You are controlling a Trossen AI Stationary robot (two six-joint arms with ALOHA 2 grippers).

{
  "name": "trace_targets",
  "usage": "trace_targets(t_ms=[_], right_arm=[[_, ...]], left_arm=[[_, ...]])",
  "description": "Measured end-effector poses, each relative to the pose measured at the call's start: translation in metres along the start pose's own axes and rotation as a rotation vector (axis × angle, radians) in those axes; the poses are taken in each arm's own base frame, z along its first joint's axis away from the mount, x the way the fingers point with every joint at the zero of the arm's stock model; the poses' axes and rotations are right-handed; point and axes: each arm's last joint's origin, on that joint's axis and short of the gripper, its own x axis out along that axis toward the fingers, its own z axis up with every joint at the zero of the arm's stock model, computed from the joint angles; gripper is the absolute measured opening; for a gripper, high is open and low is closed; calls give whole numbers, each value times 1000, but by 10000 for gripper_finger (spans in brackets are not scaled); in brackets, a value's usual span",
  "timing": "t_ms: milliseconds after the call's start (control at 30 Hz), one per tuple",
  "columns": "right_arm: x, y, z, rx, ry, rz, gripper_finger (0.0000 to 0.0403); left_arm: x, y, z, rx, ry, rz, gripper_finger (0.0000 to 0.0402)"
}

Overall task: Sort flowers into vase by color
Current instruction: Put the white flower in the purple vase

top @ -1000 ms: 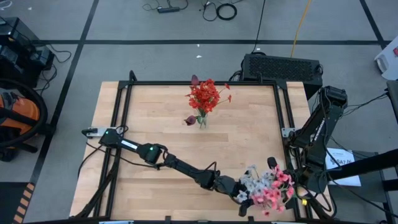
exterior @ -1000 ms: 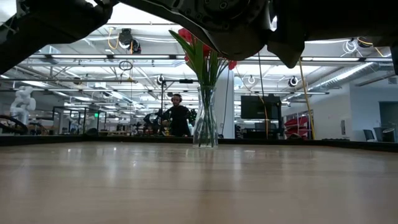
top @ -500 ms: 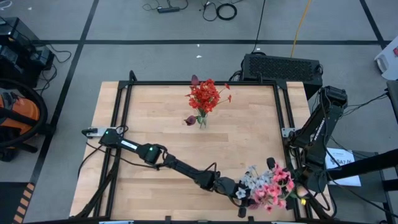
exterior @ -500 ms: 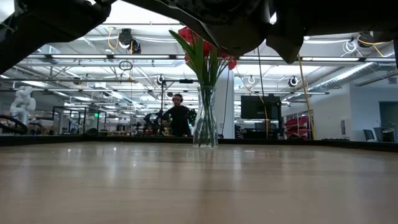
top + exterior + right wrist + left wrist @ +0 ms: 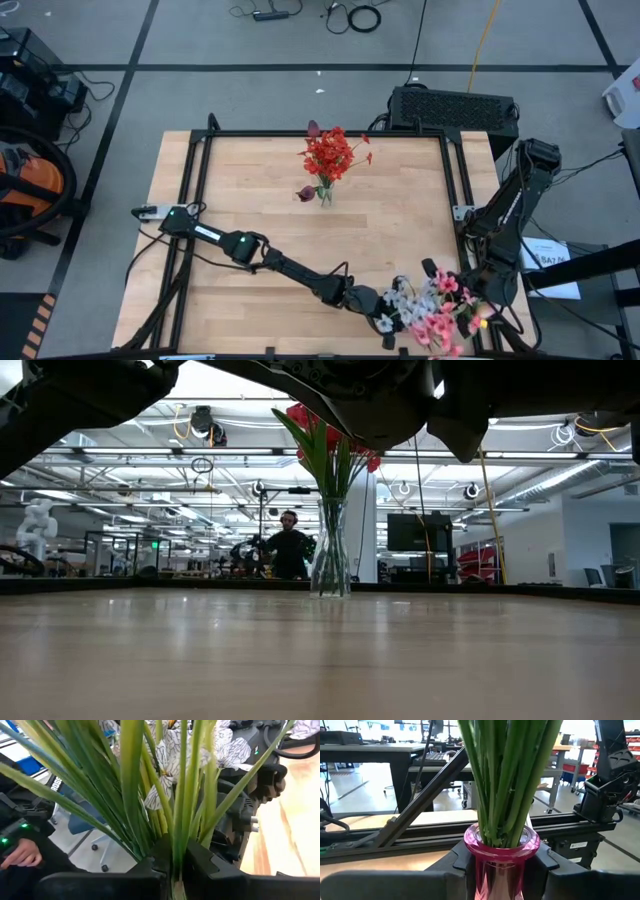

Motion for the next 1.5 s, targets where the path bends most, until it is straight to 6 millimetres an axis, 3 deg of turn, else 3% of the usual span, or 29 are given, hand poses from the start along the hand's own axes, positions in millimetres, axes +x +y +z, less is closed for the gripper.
trace_targets(t_ms=[200,433,733,1267,1500], right_arm=[[0,-2,2,1,3,-1,35],[-6,-6,4,-16,16,-14,97],[-15,-10,9,-45,24,-22,153],[-40,-19,23,78,70,77,161],[-40,-16,27,85,30,105,160]], left_arm=[[0,-1,4,0,15,-2,111],[-4,0,20,14,157,-12,109],[-4,2,26,15,148,-13,109],[-6,12,41,10,152,9,109],[-5,11,46,6,109,6,109]])
